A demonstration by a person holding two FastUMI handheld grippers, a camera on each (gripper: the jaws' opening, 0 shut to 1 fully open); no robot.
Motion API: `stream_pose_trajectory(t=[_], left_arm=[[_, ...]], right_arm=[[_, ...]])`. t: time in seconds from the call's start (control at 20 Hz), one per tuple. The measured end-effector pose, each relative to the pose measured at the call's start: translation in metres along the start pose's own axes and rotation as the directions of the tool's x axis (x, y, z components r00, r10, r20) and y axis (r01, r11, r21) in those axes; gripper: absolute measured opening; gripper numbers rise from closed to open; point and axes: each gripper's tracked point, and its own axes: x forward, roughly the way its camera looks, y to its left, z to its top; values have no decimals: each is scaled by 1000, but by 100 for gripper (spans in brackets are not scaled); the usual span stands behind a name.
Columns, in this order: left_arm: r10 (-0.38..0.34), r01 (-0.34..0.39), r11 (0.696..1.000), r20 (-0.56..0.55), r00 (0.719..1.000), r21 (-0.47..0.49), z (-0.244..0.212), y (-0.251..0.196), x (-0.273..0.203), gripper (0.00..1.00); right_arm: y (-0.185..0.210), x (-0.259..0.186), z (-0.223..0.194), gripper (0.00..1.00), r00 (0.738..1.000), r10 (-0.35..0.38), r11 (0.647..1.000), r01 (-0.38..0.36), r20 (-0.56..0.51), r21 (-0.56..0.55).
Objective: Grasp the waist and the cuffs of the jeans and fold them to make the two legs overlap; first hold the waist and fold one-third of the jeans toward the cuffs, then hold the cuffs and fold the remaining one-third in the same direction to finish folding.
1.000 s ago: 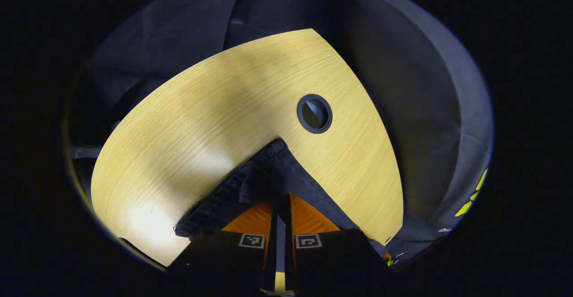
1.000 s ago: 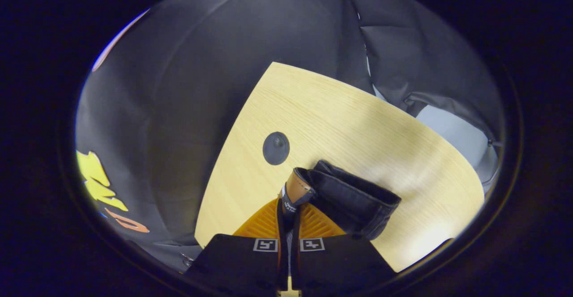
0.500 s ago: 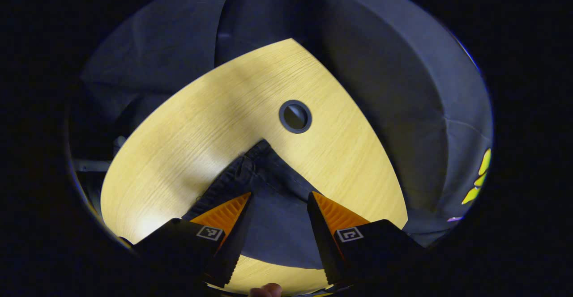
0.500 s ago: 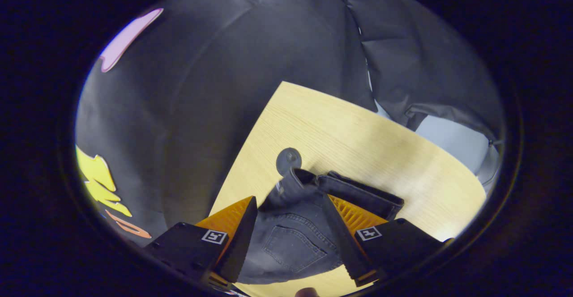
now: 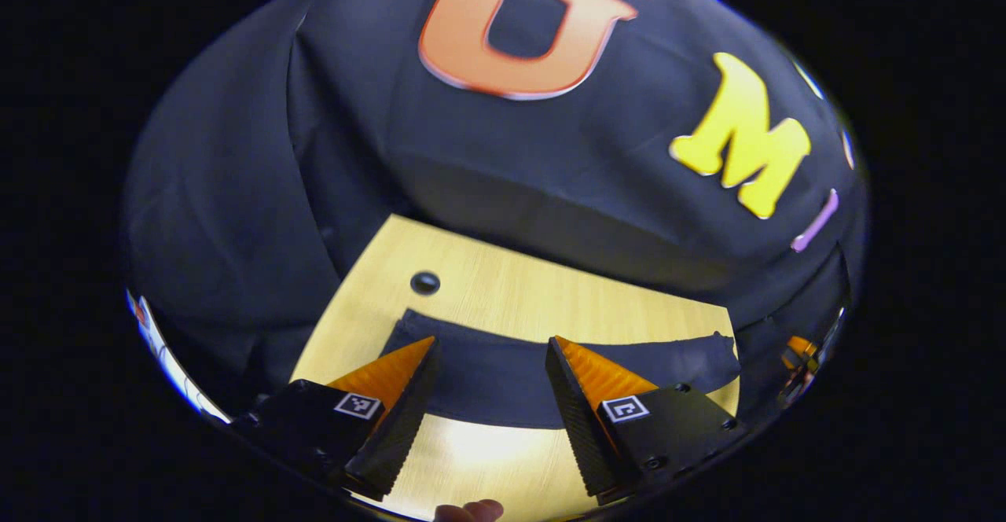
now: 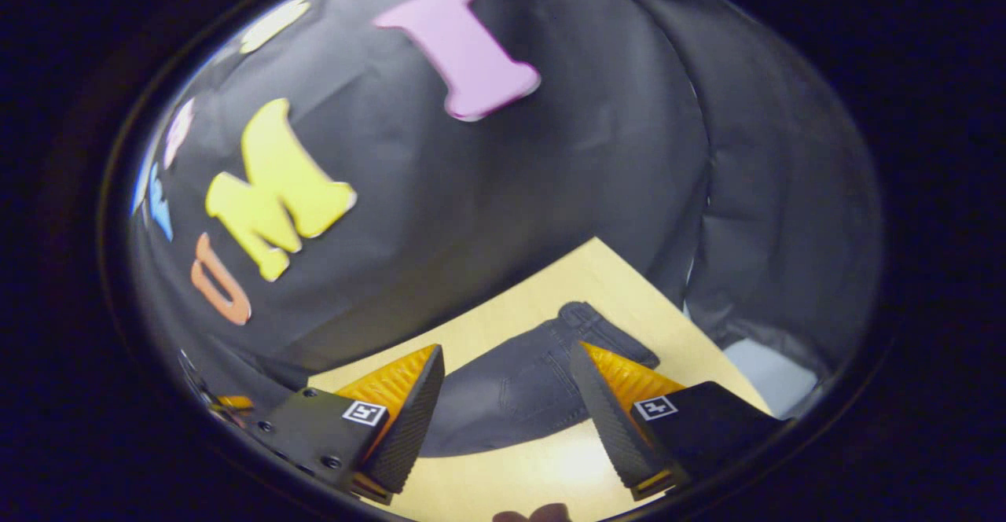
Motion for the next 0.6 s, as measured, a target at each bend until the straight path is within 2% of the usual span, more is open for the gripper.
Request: stream_pose_trajectory(t=[0.05,0.1,0.15,0.35,0.5,0.6], left_arm=[[2,-4,999,77,997,38,0,-4,-19,88],[13,-24,997,143,990,75,-4,-6,-38,90],[20,-42,994,200,980,105,-9,-8,-50,100],[28,-68,991,326,945,113,-44,-34,-92,100],[18,-56,994,379,925,91,-69,-60,-109,100],[0,-31,997,397,918,70,-76,-79,-112,100]], right_arm=[[8,-21,-2,98,999,5,999,-3,36,-54],[15,-45,-6,98,997,10,994,-1,77,-114],[18,-62,-10,98,994,11,987,7,111,-159],[27,-113,-32,98,974,-11,947,84,227,-311],[40,-109,-43,98,969,-14,946,93,245,-310],[32,-99,-47,100,967,-28,953,102,252,-286]])
